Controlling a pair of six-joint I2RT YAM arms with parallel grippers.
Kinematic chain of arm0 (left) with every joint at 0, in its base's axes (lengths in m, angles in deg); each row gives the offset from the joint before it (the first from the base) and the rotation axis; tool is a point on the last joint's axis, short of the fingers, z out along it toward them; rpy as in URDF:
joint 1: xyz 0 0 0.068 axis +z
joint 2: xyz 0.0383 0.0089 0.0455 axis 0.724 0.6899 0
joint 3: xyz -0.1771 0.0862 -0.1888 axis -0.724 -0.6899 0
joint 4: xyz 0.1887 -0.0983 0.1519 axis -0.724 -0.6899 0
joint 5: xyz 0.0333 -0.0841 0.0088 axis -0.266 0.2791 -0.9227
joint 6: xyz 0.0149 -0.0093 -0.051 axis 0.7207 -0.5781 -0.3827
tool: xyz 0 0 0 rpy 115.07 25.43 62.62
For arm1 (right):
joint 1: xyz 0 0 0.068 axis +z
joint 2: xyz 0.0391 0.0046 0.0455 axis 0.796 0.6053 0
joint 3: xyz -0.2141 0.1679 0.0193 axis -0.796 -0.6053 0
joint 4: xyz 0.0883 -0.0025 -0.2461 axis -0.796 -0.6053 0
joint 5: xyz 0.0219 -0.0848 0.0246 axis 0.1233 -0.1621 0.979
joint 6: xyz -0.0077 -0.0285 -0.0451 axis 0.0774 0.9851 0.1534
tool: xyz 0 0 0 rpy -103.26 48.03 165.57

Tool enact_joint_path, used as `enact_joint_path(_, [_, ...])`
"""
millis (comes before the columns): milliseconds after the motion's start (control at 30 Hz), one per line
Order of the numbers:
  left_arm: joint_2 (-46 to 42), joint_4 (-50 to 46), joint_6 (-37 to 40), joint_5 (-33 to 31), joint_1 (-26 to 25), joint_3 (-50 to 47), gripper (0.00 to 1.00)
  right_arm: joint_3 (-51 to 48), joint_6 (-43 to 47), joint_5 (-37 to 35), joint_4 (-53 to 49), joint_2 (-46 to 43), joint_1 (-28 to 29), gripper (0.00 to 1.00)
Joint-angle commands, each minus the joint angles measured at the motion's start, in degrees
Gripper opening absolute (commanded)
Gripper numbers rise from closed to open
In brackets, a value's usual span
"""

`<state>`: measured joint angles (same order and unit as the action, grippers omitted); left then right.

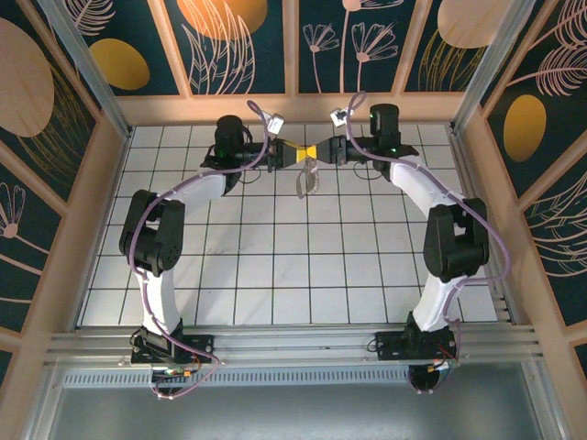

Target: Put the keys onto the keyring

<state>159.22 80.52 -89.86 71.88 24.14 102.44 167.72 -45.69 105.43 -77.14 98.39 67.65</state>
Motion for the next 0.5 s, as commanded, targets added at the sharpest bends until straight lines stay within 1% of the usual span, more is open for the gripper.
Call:
enact_joint_path(0, [-3.2, 8.5, -4.3, -2.3, -0.6, -2.1, 0.0, -5.3, -7.0, -3.3, 11.7, -7.6, -2.5, 0.37])
enact_joint_path(67, [-3.9, 11.5, -6.1, -3.3, -0.7, -3.2, 0.0, -10.5, -10.6, -5.8, 17.2, -11.4, -3.7, 0.39])
enact_joint_path(200, [-4.8, 20.1, -11.5, -5.1, -1.0, -5.8, 0.0, -20.9, -13.5, -14.5, 23.8, -18.4, -3.6, 0.4])
enact_joint_path(300, [-5.4, 23.6, -13.3, -6.2, -1.7, -7.1, 0.0, -28.4, -12.6, -22.1, 27.7, -22.7, -1.8, 0.43])
enact_joint_path(400, [-6.6, 25.6, -12.8, -7.0, -2.5, -8.4, 0.0, -34.0, -9.7, -27.1, 30.5, -25.7, 0.5, 0.46])
enact_joint_path(467, [-7.3, 25.7, -12.1, -7.0, -2.9, -8.8, 0.0, -36.5, -7.8, -28.6, 32.1, -27.1, 1.7, 0.49])
